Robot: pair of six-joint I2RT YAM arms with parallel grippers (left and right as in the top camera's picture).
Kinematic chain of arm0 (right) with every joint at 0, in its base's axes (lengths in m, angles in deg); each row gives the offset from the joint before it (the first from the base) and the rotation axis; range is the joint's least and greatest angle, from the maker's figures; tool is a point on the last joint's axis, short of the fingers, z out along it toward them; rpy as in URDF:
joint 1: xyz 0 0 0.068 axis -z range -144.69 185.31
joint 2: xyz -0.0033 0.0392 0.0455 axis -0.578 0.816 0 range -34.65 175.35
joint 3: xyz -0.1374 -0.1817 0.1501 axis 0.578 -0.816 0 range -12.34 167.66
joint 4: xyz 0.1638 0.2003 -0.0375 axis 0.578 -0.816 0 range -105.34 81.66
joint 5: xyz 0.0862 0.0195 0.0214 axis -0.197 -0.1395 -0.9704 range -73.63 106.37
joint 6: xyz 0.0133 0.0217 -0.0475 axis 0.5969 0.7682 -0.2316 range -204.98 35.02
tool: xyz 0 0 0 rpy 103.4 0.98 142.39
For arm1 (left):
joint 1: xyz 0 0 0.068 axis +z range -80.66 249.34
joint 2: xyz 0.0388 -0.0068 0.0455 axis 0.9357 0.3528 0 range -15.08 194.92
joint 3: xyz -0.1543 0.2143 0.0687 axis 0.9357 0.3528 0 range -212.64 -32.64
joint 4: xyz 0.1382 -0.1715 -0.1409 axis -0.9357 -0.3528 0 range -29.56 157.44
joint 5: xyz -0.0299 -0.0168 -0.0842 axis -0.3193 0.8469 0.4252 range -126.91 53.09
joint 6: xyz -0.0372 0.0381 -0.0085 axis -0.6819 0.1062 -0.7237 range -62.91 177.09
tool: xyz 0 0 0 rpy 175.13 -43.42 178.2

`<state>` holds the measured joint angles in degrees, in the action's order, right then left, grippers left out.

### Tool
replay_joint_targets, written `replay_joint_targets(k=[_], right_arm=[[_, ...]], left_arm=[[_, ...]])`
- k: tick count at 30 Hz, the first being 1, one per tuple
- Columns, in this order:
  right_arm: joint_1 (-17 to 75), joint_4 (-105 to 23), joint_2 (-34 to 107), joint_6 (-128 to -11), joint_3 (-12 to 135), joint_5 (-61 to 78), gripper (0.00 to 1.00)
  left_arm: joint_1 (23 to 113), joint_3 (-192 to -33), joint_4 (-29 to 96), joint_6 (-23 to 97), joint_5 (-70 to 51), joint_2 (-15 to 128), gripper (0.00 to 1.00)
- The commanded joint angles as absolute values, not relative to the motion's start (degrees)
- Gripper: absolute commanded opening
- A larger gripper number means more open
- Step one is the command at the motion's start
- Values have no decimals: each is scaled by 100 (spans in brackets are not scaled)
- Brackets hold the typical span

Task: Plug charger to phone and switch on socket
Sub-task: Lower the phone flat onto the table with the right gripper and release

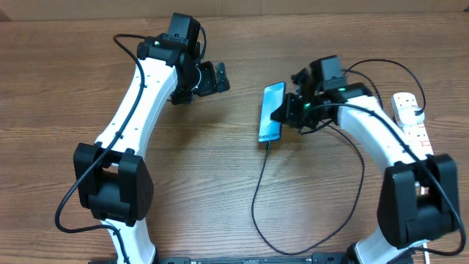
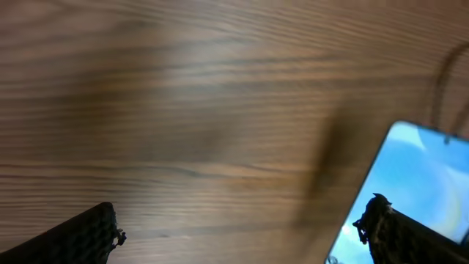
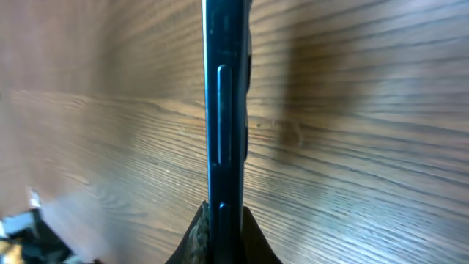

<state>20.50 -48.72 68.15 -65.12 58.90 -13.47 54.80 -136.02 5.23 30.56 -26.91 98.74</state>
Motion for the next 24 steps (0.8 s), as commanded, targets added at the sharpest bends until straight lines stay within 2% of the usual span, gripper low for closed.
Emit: replay_joint_targets(k=[1, 12, 24], right_arm=[[1775, -4743, 6868, -6532, 5971, -1041, 4], [1054, -4262, 6889, -6353, 5971, -112, 4], [938, -4240, 6918, -6226, 5962, 172, 4]], left_arm=[[5622, -13630, 444, 3185, -3592, 9807, 100], [5628, -13630, 295, 3181, -3882, 9807, 100], [5628, -13628, 298, 3181, -3880, 9807, 100]])
